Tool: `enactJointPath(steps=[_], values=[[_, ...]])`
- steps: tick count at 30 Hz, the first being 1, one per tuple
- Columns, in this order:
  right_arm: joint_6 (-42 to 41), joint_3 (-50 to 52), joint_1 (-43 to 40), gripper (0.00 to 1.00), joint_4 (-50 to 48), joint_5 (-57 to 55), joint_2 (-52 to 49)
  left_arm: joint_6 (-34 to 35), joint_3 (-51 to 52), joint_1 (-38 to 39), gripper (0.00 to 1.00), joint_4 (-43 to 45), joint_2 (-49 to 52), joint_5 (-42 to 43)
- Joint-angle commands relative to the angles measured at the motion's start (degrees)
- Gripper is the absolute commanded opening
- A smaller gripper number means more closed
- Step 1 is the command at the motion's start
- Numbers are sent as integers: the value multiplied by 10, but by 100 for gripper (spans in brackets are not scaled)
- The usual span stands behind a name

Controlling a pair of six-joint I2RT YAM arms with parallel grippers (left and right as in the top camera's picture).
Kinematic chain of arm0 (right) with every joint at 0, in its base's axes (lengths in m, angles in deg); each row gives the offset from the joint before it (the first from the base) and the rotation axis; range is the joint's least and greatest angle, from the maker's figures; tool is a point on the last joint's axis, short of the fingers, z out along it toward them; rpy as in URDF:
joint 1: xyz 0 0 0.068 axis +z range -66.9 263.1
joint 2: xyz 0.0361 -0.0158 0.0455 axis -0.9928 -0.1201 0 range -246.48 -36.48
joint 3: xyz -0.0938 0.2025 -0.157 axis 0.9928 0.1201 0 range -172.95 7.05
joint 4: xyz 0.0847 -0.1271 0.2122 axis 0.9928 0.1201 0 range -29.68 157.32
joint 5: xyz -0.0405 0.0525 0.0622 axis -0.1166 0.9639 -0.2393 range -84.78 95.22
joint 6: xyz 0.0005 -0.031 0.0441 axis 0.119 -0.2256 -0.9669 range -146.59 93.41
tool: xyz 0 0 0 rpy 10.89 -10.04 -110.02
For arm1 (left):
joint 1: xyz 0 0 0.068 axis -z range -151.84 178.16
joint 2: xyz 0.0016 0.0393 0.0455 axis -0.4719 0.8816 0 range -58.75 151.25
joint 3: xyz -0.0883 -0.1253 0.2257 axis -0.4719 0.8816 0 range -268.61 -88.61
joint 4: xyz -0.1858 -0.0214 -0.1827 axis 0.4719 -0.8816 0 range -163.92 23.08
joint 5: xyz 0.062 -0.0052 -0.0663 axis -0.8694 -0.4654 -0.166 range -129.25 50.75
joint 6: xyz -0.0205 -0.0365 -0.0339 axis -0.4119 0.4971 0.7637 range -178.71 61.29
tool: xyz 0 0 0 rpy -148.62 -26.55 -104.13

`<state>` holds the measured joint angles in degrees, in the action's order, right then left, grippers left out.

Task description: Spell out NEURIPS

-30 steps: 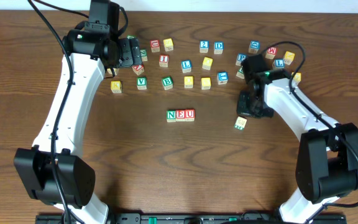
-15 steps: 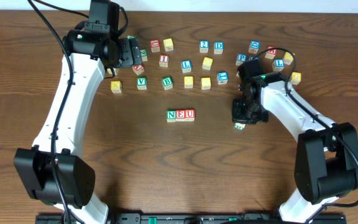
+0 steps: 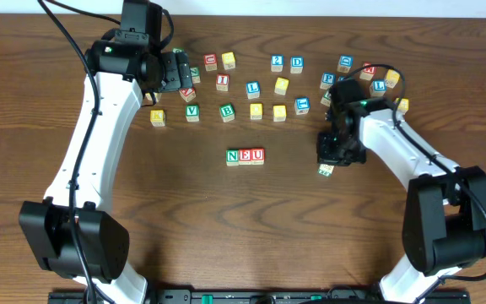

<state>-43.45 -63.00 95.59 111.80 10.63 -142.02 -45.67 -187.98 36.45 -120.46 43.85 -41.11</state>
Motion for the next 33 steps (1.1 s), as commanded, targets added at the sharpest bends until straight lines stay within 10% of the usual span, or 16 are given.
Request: enactJointPath(steps=[1, 33], values=[[24, 1, -17, 1, -5, 20, 8, -7, -10, -2, 98, -2, 3, -7], [30, 5, -21, 1, -27, -23, -73, -8, -10, -2, 98, -2, 3, -7]])
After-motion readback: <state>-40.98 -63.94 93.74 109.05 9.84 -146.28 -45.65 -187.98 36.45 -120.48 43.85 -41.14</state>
